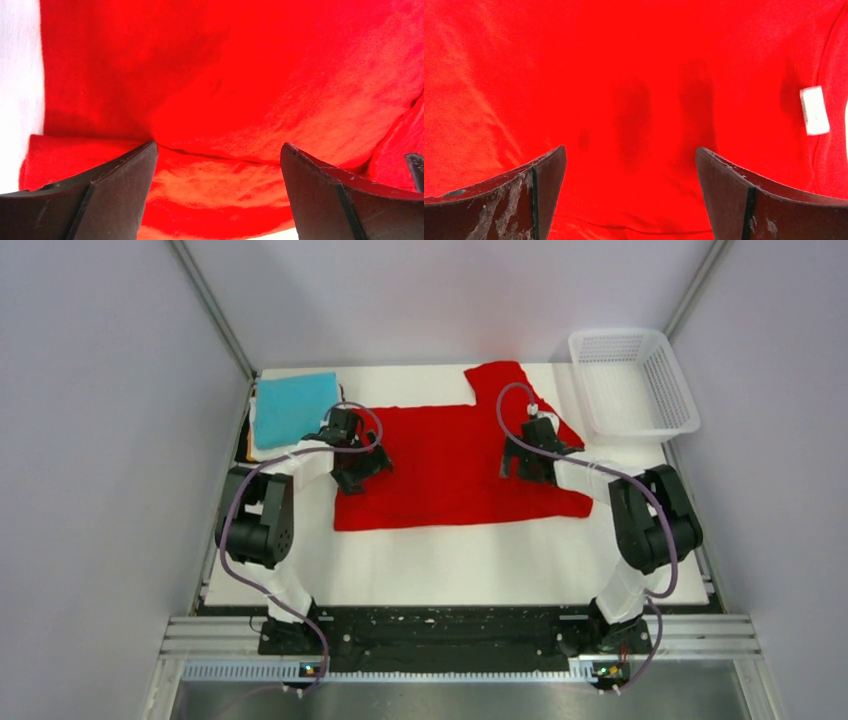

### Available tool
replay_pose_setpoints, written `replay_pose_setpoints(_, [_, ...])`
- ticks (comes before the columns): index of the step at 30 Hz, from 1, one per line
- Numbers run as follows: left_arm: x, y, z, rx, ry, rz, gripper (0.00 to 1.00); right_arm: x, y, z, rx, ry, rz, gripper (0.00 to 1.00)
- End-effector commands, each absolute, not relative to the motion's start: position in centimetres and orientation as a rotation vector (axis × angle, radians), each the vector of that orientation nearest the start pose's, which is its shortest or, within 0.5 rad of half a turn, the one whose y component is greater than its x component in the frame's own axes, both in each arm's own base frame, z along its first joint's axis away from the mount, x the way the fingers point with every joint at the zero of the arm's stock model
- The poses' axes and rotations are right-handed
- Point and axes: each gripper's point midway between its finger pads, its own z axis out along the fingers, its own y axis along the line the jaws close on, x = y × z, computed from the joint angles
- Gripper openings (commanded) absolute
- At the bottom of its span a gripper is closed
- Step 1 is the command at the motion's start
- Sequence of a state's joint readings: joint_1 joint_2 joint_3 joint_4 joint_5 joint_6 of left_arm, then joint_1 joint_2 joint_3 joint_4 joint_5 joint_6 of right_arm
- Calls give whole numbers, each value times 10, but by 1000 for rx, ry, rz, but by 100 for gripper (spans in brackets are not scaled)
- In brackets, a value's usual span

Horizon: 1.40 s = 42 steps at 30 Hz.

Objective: Fold and stack the t-shirts
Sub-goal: Fold the flattened tshirt in 1/3 of the way

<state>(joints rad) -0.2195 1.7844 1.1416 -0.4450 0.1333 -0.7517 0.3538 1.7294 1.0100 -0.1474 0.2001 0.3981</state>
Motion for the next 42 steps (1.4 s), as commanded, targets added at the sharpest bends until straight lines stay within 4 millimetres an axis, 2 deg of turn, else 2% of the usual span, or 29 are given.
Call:
replay_pose_setpoints(1, [344,-131,16,-707,2689,-432,99,357,102,26,215,2482,-23,99])
replay_pose_setpoints(2, [338,-130,17,-714,2687,-433,99,345,97,22,224,2501,-34,99])
replay_pose_setpoints(7, [273,-127,1,-760,2758,-383,99,278,86,10,306,2611,-1,99])
replay_pose_setpoints(12, [219,-125,2,-844,2782,-365,99,223,91,10,341,2669,103,99])
replay_pose_setpoints(16, [192,-120,11,-893,2767,-344,99,195,95,12,342,2706,162,99])
replay_pose_setpoints(21, [169,-119,15,-934,2755,-375,99,183,94,19,349,2707,172,99])
replay_pose_setpoints(23, [175,-118,21,-913,2723,-380,99,190,97,30,354,2662,199,99])
replay_pose_setpoints(24, [186,-120,31,-888,2691,-388,99,197,98,37,350,2628,210,99])
replay_pose_setpoints(28, [237,-121,81,-791,2551,-368,99,248,102,93,333,2401,223,99])
replay_pose_setpoints(32, [287,-98,113,-775,2389,-179,99,294,109,152,332,2153,276,99])
replay_pose_setpoints(34, [305,-84,118,-747,2358,-56,99,308,119,171,314,2053,347,99])
replay_pose_setpoints(36, [324,-67,120,-758,2342,50,99,316,126,180,302,1999,394,99])
replay_pose_setpoints(38, [349,-53,119,-770,2311,104,96,322,128,179,305,1988,398,99])
replay_pose_setpoints(42, [390,-34,103,-822,2305,51,84,331,130,172,290,2023,367,99])
